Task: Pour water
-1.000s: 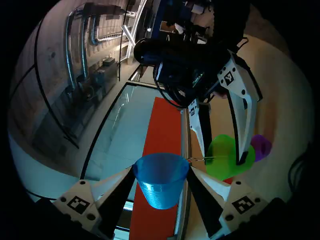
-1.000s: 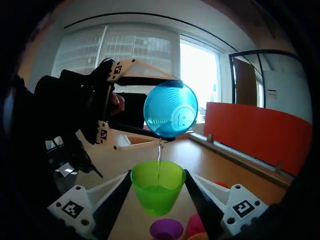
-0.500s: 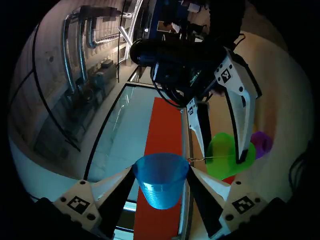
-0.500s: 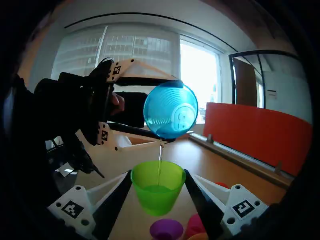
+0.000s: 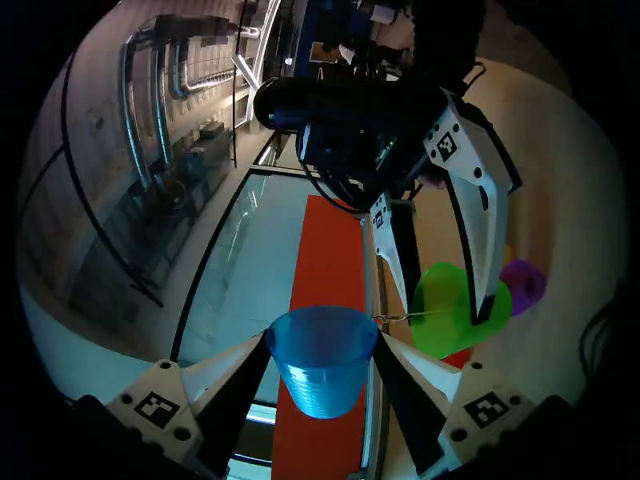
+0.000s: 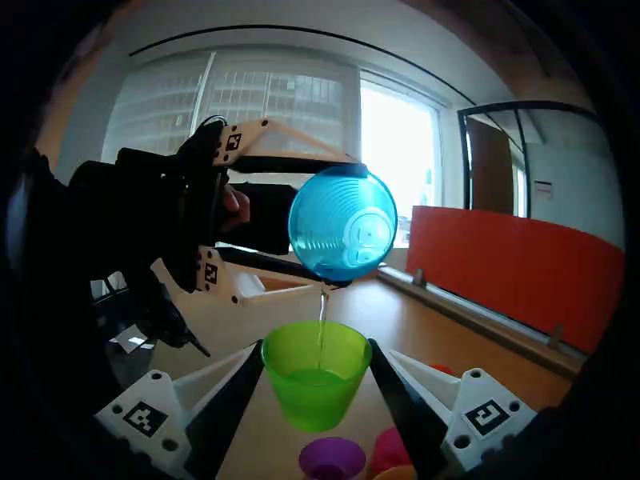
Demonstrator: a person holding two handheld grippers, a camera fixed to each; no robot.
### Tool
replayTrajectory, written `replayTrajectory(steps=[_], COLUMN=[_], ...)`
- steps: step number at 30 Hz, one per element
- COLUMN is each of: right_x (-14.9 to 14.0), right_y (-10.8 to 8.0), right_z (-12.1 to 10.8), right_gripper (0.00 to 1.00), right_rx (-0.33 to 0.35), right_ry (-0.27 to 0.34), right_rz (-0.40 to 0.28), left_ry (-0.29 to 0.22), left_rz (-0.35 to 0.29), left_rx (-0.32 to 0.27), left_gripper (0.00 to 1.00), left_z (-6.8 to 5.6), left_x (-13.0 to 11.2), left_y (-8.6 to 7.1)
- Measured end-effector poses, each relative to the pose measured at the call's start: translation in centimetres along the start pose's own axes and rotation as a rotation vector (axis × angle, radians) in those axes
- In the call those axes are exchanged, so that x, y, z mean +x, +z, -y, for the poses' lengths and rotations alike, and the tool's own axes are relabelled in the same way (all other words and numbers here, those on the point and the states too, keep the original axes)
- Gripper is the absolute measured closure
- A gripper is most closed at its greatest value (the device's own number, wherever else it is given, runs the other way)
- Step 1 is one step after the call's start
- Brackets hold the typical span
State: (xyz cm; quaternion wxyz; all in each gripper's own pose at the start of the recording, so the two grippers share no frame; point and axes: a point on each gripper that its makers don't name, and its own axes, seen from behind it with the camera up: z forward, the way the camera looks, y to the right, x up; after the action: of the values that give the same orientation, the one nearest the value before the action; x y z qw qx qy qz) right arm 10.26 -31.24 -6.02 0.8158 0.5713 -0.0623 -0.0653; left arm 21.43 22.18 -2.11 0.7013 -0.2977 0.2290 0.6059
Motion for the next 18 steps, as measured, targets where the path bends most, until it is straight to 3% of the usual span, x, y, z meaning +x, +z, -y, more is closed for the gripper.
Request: replayTrajectory(steps=[18], right_x=[0.21], right_y=[-0.03], right_z=[-0.02], right_gripper=[0.05], right_rx=[0.000], right_ry=[-0.004], right_rz=[-0.001], left_ry=[0.018], left_rz=[0.003], left_rx=[0.002], left_gripper=[0.12], left_z=[0.15], left_x=[0.15], left_y=[-0.35])
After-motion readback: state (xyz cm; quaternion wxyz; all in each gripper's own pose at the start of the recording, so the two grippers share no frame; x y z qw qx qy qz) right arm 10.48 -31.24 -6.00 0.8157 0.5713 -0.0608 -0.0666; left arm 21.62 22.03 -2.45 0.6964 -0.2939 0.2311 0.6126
